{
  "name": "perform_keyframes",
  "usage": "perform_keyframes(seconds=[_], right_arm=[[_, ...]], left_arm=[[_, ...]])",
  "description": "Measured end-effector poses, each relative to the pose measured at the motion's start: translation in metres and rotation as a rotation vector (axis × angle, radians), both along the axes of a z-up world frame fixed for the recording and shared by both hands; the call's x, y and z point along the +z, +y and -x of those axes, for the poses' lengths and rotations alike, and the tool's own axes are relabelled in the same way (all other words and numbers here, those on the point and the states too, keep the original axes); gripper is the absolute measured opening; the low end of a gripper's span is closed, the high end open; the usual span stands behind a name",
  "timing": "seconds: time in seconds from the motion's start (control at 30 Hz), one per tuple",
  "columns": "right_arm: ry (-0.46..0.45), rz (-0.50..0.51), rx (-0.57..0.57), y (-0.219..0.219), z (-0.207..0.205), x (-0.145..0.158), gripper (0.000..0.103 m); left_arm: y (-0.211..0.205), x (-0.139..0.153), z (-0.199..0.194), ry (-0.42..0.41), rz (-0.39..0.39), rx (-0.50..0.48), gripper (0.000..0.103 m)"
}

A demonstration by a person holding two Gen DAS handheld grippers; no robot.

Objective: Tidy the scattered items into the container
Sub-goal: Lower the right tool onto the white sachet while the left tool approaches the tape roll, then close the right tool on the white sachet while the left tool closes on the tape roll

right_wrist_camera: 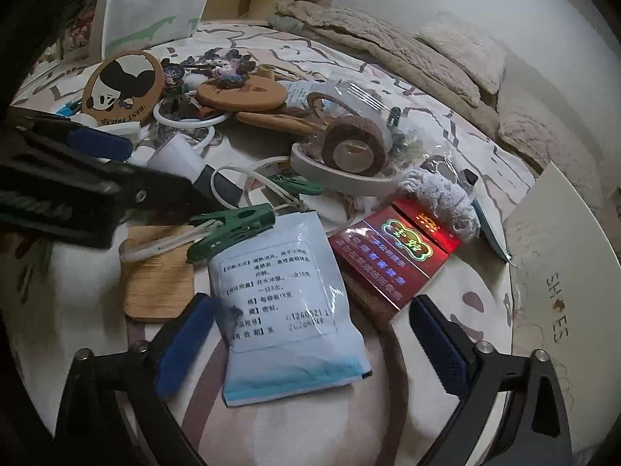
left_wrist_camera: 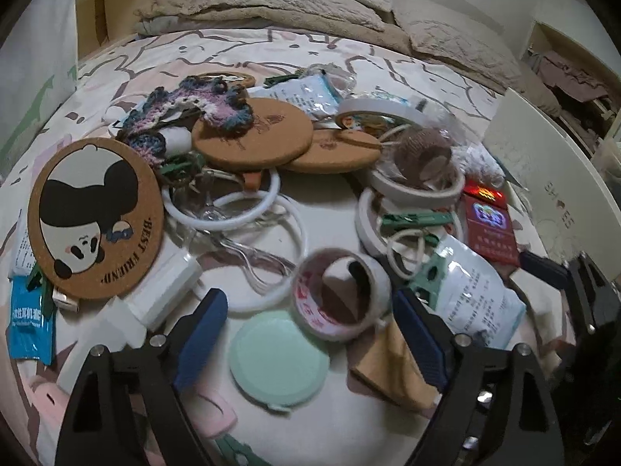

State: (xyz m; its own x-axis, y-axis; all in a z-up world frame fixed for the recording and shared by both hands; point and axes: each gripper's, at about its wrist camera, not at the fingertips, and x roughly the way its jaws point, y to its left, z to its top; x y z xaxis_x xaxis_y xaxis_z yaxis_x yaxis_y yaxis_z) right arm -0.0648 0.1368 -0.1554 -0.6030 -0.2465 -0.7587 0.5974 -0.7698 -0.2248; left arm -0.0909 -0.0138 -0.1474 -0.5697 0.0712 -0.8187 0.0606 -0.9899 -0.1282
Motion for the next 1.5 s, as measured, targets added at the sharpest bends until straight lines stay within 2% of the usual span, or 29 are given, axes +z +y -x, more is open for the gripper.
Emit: perform_keyframes(seconds=[0.07,0.13,0.33,0.47,0.57,0.73,0.8,0.87,0.9,1.07,1.2,1.3,1.5], right_arm=[[0.002,0.004,-0.023,0.005,0.003,0.002,0.080],[0.011,0.003,-0.043,0.009,0.006,0.003,0.071],[0.009,0.034,-0.056,0.017,0.011,0.008,0.062],[-0.008,0.074,-0.058,0.022,0.014,0.014,0.058],[-0.050,0.063,-0.035,0.022,0.015,0.014,0.059],[-0.078,-0.007,0.056,0.021,0.005,0.008,0.062],[-0.076,-0.013,0.076,0.024,0.003,0.011,0.072],[-0.053,-0.013,0.085,0.029,0.001,0.017,0.091],[-0.032,-0.006,0.088,0.032,0.000,0.021,0.092],[0.069,0.060,0.103,0.039,-0.004,0.038,0.093],[0.100,0.118,0.167,0.032,-0.007,0.045,0.093],[0.098,0.091,0.209,0.019,-0.002,0.039,0.093],[0.103,-0.031,0.264,-0.001,0.001,0.018,0.093]], left_arm=[[-0.004,0.000,0.003,0.003,-0.022,0.010,0.092],[-0.005,0.000,0.005,0.009,-0.037,0.012,0.092],[-0.001,-0.001,0.008,0.017,-0.075,-0.012,0.091],[0.002,0.000,0.006,0.023,-0.071,-0.023,0.065],[-0.001,0.003,0.004,0.030,-0.104,-0.031,0.052],[-0.003,0.006,-0.001,0.034,-0.113,-0.043,0.052],[-0.003,0.008,-0.004,0.034,-0.114,-0.047,0.052],[-0.003,0.010,-0.007,0.031,-0.102,-0.050,0.052],[-0.002,0.011,-0.009,0.031,-0.099,-0.053,0.052],[0.000,0.014,-0.014,0.025,-0.089,-0.075,0.052],[0.008,0.013,-0.016,0.009,-0.075,-0.109,0.052],[0.014,0.010,-0.018,-0.010,-0.057,-0.140,0.052],[0.020,0.010,-0.020,-0.015,-0.033,-0.163,0.052]])
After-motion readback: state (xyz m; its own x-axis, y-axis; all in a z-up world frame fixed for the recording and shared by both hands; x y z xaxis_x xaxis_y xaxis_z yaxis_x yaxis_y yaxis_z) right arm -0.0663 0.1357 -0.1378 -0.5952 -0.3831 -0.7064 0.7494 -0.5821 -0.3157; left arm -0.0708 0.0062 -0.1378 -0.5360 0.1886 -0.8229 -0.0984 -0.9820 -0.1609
